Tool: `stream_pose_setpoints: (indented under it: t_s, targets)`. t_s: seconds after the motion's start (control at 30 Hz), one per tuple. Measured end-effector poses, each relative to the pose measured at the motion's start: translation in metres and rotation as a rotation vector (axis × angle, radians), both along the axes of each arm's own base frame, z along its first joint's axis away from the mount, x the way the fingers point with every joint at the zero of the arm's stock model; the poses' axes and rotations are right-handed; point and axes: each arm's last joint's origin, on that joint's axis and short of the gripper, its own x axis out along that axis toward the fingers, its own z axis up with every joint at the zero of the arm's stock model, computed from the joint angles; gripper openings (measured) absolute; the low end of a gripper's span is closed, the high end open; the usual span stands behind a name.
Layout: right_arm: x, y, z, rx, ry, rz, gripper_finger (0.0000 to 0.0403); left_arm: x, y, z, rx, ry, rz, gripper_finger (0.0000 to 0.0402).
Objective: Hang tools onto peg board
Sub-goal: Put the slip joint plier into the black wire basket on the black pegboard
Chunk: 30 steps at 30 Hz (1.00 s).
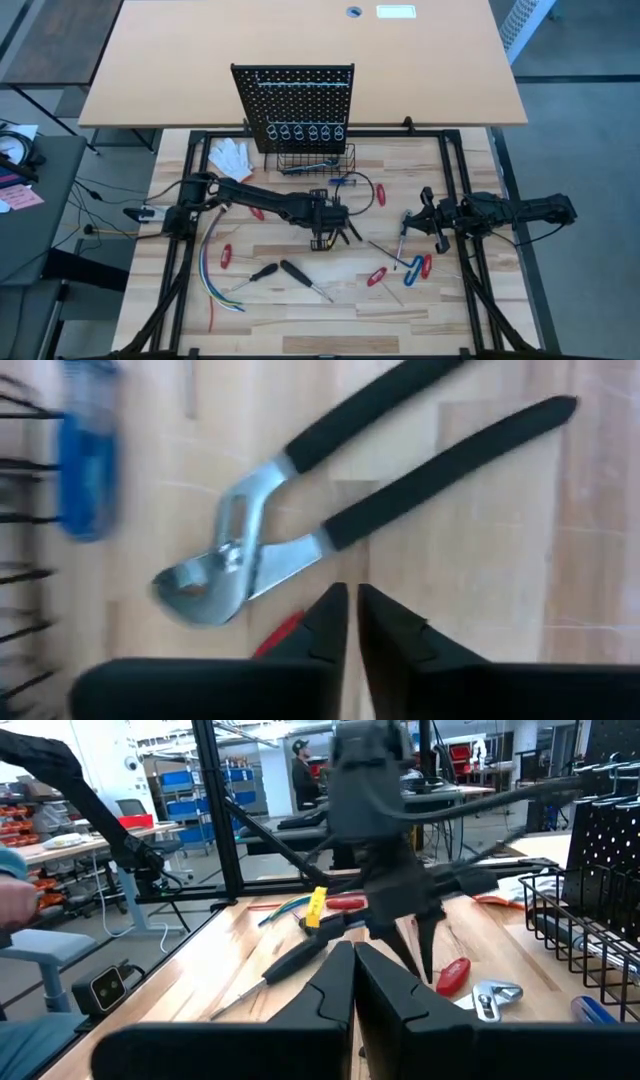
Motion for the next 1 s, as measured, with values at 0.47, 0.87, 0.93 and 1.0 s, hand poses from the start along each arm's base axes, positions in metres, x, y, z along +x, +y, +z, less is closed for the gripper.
stream_pose_setpoints:
  t_s: [0.47,0.87,0.93,1.0]
  targets:
    - [0.000,0.000,0.000,0.000,0.000,0.000,0.0018,0.007,0.027,-0.021,0.066,0.036,-0.149,0.0128]
    - [0.000,0.000,0.000,0.000,0.000,0.000,0.0018,0.015,-0.008,0.016,0.219,-0.096,-0.323,0.0088]
    - [0.000,0.000,0.000,0.000,0.000,0.000,0.0018,0.021,-0.006,0.017,0.210,-0.172,-0.285,0.0092]
    - [0.000,0.000,0.000,0.000,0.000,0.000,0.0018,0.030,0.000,0.016,0.176,-0.265,-0.245,0.0097]
